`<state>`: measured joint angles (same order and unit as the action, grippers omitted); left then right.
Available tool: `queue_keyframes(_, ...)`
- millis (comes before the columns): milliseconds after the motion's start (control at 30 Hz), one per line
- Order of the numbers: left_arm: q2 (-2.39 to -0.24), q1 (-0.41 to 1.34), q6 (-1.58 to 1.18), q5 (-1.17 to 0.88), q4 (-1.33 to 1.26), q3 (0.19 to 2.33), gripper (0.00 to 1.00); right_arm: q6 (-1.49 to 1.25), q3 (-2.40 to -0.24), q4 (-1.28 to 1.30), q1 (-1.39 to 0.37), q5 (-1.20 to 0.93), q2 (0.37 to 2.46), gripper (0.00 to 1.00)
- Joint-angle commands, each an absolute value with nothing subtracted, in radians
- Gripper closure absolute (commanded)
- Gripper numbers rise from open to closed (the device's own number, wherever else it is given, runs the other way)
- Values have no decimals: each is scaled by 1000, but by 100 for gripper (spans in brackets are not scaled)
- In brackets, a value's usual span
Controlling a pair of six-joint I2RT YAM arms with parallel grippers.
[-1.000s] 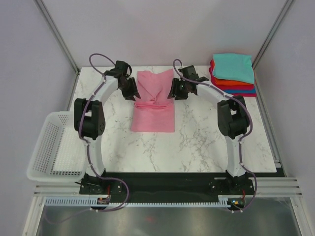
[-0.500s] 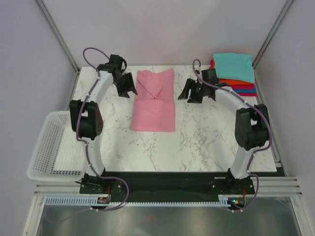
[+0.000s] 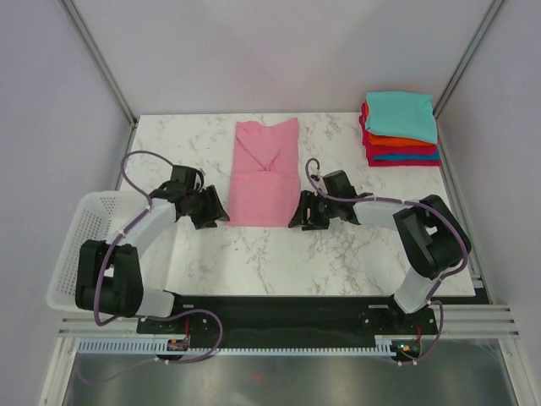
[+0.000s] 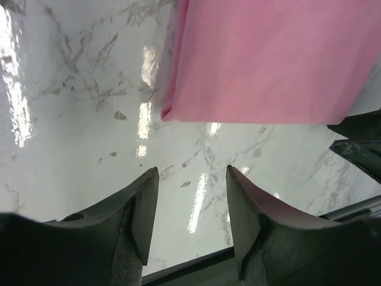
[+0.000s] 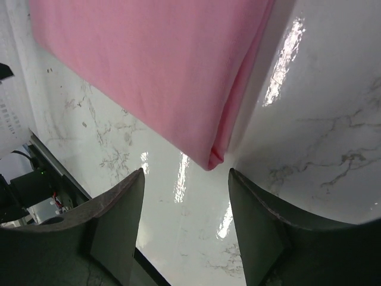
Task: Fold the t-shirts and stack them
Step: Fold the tshirt
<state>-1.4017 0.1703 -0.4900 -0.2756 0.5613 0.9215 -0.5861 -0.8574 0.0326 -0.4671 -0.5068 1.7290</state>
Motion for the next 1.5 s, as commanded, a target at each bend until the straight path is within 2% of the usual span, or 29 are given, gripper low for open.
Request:
queue_keyframes(0,-1355,170,-571,-317,330,778,44,-595,-834,-48,-483,-457,1743,34)
queue_keyframes(133,-1364,170,-591,-299,267,713,44,-603,-841,-77,-482,-451,1779,36)
queue_keyframes(367,-1401,170,-629,-264,175,670,45,-598,-841,-103,-482,-442,1816,53)
queue_keyframes(467,-1402,170,-635,-267,137,655,44,-594,-827,-109,-482,-439,1818,57)
queue_keyframes(900,-1496,170,-698,-225,46,630,50,-580,-819,-127,-479,-456,1858,60)
queue_keyframes(967,-1514,170,-704,-229,38,635,54,-583,-818,-132,-474,-457,1862,62)
queue_keyframes(1033,-1526,170,-712,-230,29,641,72,-584,-818,-135,-474,-463,1867,63)
queue_keyframes(1200,-1554,179,-722,-239,3,650,98,-589,-805,-146,-462,-471,1861,70)
queue_keyframes(1367,-1503,199,-713,-247,5,632,98,-604,-769,-164,-446,-485,1826,94)
queue_keyframes(1467,-1389,222,-704,-233,52,597,98,-623,-714,-153,-446,-474,1775,100)
